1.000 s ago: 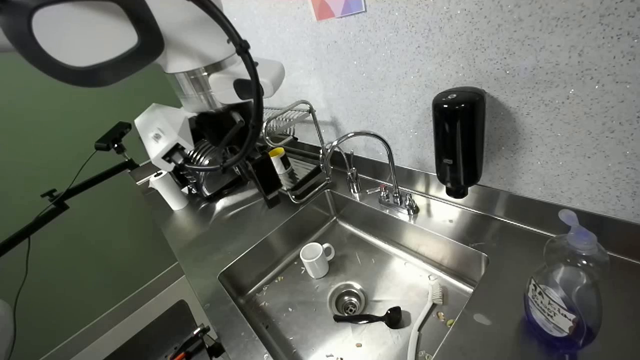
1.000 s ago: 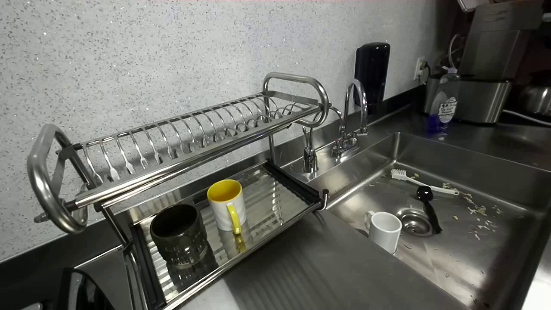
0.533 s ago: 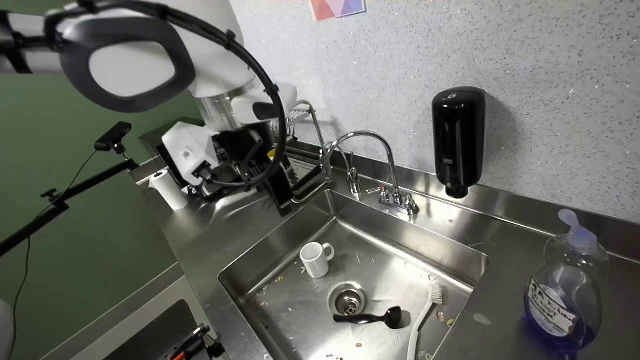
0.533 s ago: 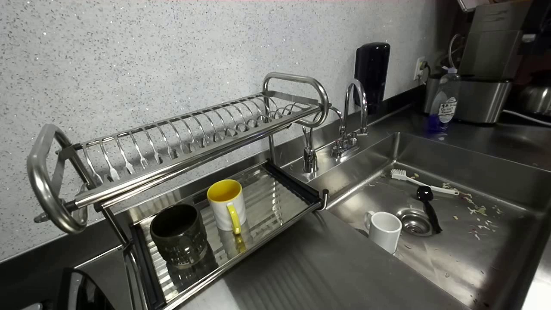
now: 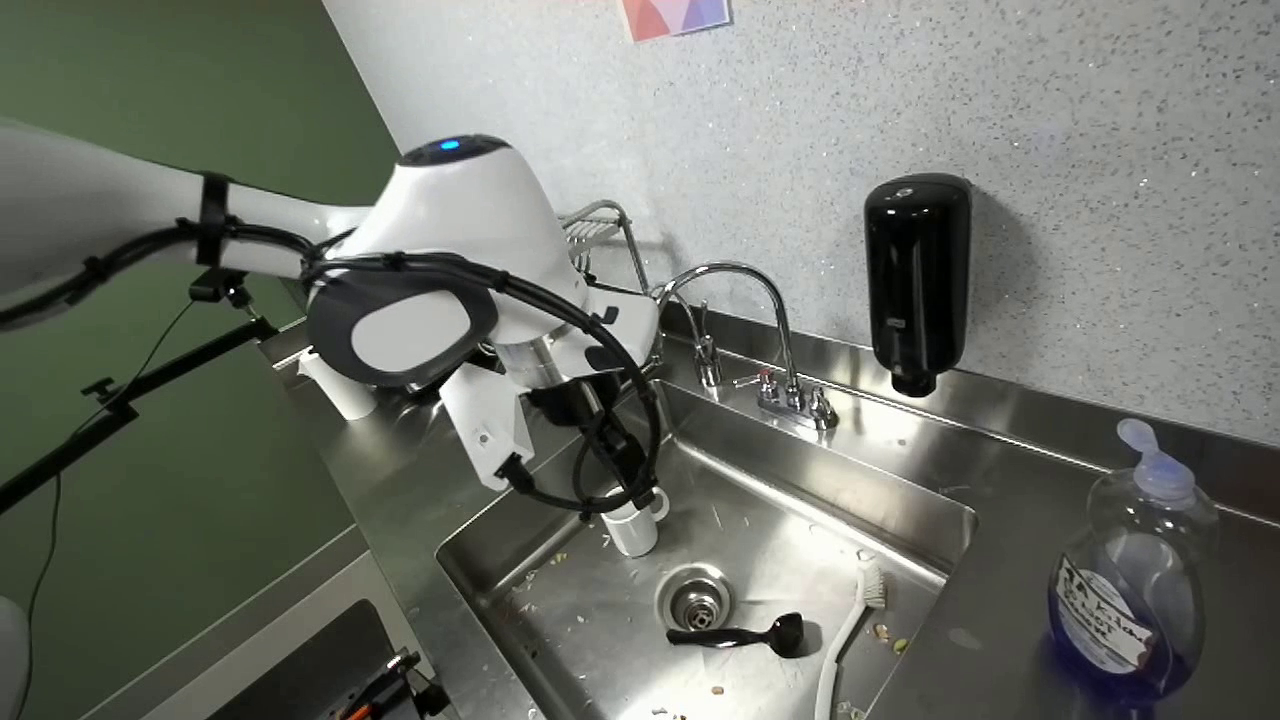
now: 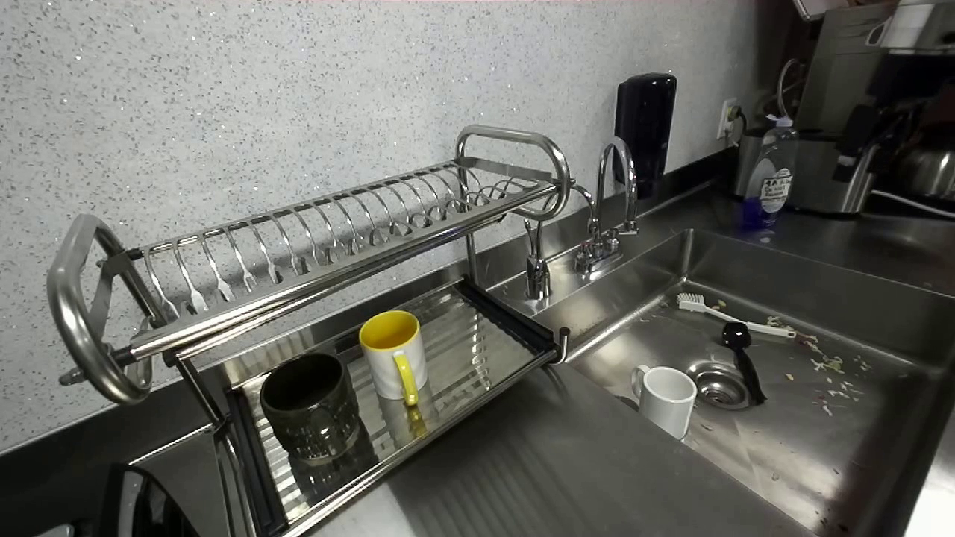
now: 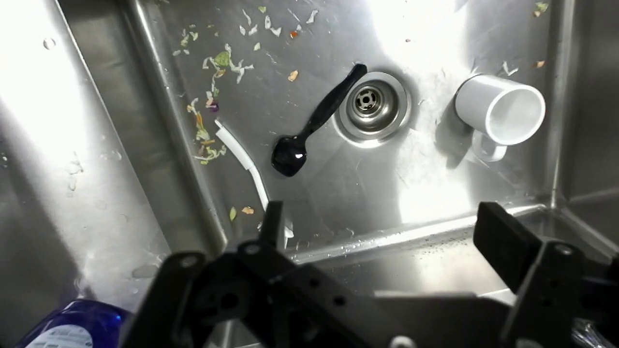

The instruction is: Remove the black spoon from the sink and place it on the bottom rink of the dish drainer

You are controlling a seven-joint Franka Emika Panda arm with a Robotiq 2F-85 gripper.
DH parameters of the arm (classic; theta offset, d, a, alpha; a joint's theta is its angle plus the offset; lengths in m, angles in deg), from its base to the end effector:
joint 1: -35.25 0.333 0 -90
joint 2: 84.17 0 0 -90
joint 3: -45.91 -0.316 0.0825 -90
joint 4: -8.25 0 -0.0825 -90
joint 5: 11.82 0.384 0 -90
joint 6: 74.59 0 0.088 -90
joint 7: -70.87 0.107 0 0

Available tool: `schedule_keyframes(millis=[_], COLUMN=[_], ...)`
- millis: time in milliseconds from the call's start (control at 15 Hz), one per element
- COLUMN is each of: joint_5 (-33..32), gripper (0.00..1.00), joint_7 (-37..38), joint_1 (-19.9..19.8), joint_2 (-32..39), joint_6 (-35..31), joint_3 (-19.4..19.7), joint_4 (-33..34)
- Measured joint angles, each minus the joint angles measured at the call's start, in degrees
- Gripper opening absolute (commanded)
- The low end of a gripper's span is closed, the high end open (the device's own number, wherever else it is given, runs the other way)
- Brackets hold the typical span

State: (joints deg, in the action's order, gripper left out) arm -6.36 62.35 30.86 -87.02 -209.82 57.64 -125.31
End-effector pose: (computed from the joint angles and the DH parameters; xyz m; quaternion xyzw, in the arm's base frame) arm 0.4881 -0.1400 0.3646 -0.9936 0.0986 -0.0463 0.0307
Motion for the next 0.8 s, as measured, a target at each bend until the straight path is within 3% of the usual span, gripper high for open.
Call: schedule_keyframes(millis=[533, 800], joint_5=[0.6, 7.4], gripper=[1.0, 1.0], joint_7=[0.0, 0.8], joint_1=[-0.4, -0.3], joint_2=[1.3, 6.1], joint_6=[-0.6, -3.9], joint_3=[-0.3, -2.6], joint_4=[0.1, -0.8])
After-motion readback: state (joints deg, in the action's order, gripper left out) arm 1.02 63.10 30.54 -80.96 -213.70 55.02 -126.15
